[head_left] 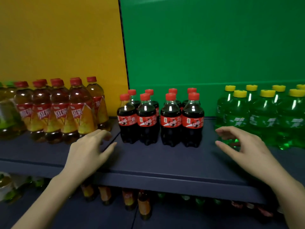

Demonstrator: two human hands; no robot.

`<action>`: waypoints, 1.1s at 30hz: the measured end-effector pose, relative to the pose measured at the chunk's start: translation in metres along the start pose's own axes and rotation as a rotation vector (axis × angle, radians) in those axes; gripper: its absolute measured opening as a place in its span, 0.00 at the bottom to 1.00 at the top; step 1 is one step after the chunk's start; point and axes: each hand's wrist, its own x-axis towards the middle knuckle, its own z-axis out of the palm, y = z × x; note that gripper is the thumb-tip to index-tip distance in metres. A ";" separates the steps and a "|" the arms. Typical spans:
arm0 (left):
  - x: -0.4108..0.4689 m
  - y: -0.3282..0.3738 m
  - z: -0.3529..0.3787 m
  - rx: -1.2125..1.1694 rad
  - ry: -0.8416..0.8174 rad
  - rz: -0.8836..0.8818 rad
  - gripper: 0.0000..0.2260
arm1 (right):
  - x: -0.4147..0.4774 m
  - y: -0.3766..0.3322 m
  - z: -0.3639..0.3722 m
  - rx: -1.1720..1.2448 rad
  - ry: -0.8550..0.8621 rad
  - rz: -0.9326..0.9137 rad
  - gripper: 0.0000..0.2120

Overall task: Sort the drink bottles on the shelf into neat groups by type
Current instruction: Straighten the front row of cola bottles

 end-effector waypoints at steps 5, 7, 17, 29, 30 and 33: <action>0.021 -0.023 0.008 -0.152 -0.037 0.035 0.20 | 0.010 -0.021 0.021 0.087 -0.011 0.088 0.19; 0.029 -0.028 0.012 -0.241 -0.073 0.017 0.25 | 0.016 -0.027 0.024 0.105 -0.033 0.115 0.23; 0.089 -0.029 0.050 -0.996 -0.455 -0.283 0.59 | 0.059 -0.033 0.031 0.532 -0.141 0.327 0.43; 0.103 -0.021 0.080 -1.237 -0.383 -0.148 0.54 | 0.080 -0.024 0.060 0.751 -0.191 0.258 0.68; 0.103 -0.021 0.082 -1.241 -0.382 -0.148 0.53 | 0.080 -0.024 0.061 0.754 -0.188 0.248 0.68; 0.103 -0.020 0.084 -1.243 -0.397 -0.131 0.52 | 0.081 -0.026 0.064 0.764 -0.181 0.228 0.67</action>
